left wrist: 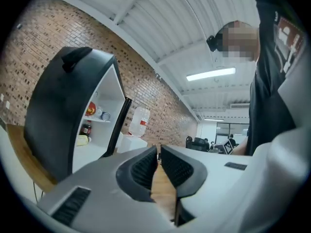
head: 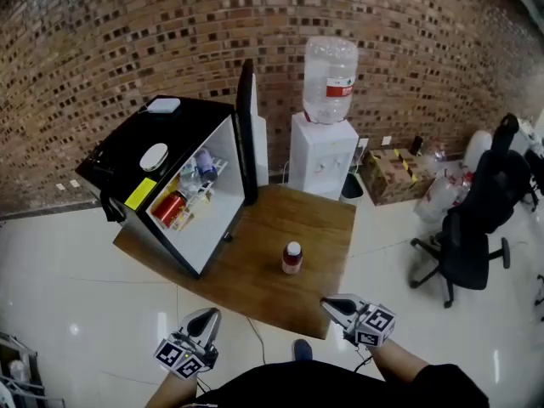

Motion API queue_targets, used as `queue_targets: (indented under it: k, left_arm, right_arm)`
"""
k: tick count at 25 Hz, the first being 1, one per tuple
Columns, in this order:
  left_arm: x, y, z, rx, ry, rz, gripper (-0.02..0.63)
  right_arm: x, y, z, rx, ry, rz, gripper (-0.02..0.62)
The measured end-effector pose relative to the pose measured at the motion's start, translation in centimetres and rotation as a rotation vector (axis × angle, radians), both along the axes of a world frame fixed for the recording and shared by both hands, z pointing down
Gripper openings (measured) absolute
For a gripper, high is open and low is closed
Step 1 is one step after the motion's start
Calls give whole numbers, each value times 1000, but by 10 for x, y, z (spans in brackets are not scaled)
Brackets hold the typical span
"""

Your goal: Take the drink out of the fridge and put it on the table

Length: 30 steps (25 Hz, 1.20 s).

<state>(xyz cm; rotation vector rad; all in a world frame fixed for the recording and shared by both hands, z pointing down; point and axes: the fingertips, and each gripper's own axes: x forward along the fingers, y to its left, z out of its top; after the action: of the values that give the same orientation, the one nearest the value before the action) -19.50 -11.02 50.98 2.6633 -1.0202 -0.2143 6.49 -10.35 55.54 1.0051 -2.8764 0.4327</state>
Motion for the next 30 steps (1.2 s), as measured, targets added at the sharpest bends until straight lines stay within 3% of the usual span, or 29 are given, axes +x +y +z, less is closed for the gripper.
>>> queue_targets:
  k: [1,6,10,14,20,30]
  left_arm:
    - [-16,17,-2,-15,3,15,3]
    - [-75,89,-20,-96,28,136,3]
    - [-93,125,-25,-129,48,172,3]
    - [-93,151,-45,-88,20,188,3]
    - [-56,181,-60,-74,15,156,3]
    - [105,232,-67,-95,55,126,3]
  right_arm:
    - [-15,16,-8,1,4,13,3]
    - [-78,78,-46,-27,-42,70,0]
    - [-99,108,-67,-43,-37,71,0]
    - [-103,132,-80,-46,-29,42,0]
    - [-74,170,-87,-30,-36,-20,0]
    - [28,229,-50,-40,-86,-191,0]
